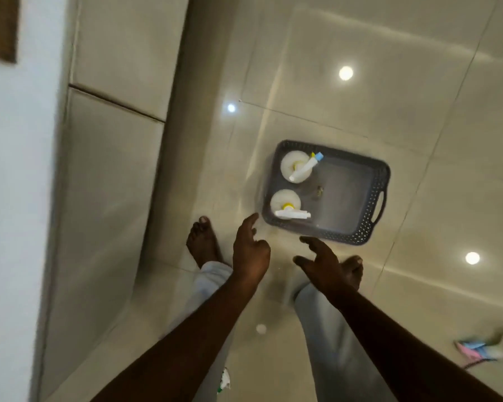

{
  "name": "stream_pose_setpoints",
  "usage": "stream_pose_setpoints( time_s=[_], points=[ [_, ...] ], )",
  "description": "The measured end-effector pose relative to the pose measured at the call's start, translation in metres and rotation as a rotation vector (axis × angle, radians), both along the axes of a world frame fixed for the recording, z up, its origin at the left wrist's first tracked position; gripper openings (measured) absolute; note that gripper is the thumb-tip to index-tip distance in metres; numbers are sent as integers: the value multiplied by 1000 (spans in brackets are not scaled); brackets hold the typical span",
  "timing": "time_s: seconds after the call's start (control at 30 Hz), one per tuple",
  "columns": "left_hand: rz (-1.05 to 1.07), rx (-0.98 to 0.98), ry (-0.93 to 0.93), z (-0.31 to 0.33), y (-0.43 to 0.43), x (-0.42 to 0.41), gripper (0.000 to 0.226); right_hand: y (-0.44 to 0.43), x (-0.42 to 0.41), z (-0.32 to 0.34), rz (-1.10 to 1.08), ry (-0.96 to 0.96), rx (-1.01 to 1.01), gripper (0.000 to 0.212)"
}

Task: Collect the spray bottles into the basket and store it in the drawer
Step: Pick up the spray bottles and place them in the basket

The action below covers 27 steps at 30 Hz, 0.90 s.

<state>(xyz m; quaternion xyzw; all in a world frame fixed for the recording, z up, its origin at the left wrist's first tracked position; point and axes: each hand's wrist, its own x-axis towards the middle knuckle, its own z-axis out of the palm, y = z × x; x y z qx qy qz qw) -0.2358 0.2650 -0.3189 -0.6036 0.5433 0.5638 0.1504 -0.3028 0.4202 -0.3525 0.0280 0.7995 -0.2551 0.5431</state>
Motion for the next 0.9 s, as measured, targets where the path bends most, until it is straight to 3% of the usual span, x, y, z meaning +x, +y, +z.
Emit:
stream_pose_setpoints(
  time_s=[0.23,0.4,0.63,0.77,0.9],
  points=[
    [162,-107,144,154,-56,35,55,-58,23,173,43,85,-89,34],
    [252,-231,216,233,-127,58,50,-135,30,252,62,55,-253,33],
    [409,-413,277,281,-259,78,44,-285,16,303,68,160,-451,29],
    [321,-633,285,292,-358,79,45,-381,12,312,-117,-24,-461,27],
    [51,-893,214,289,-451,64,55,-464,18,299,-275,-237,-512,19]
  ],
)
